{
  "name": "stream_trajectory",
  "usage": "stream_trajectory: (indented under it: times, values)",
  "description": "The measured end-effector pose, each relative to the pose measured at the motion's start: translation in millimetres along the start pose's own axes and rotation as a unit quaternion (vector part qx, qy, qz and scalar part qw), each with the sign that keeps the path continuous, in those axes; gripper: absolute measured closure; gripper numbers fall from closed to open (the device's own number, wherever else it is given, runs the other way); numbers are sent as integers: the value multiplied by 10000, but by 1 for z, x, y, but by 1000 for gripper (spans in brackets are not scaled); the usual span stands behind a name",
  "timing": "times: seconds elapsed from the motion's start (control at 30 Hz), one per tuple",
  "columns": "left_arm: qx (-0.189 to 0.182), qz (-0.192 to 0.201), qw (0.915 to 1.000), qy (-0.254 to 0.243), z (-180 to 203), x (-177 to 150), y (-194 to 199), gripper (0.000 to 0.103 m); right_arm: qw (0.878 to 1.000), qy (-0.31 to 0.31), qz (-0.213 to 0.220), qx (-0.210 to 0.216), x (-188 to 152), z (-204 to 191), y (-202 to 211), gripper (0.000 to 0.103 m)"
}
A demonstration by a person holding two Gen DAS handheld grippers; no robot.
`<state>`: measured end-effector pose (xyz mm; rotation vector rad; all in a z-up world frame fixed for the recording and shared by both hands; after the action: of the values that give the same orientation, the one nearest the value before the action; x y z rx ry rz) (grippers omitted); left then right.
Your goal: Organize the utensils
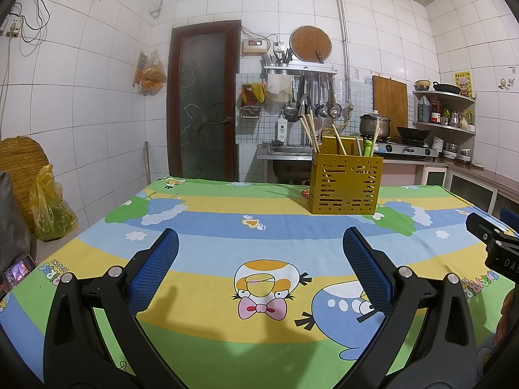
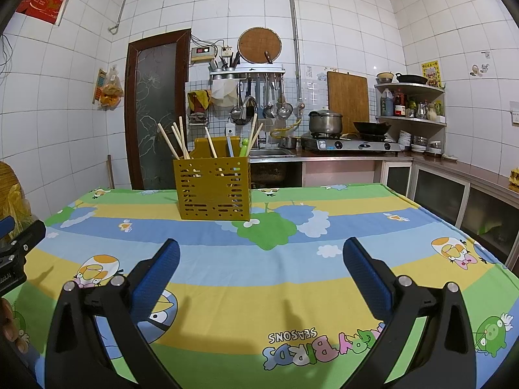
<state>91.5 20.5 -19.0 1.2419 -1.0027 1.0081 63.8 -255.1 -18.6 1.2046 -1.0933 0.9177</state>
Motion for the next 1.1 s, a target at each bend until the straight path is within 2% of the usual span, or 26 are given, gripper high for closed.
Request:
stream_trajectory:
  times: [1.1]
  values:
    - [2,9,10000,3,-2,4,0,5,10000,-60,0,-72,0,-1,2,5]
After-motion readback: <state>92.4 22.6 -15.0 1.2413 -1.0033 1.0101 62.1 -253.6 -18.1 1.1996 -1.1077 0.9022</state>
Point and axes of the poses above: each gripper's, at about its wrist camera, not at the fingertips, and y roughly against the way its jaws point, z to its right, x to its top, the point moved 7 cm from there along -y, roughly the way its jaws point, and after that the axes turned 4 degrees about y, right-handed, at the moved point
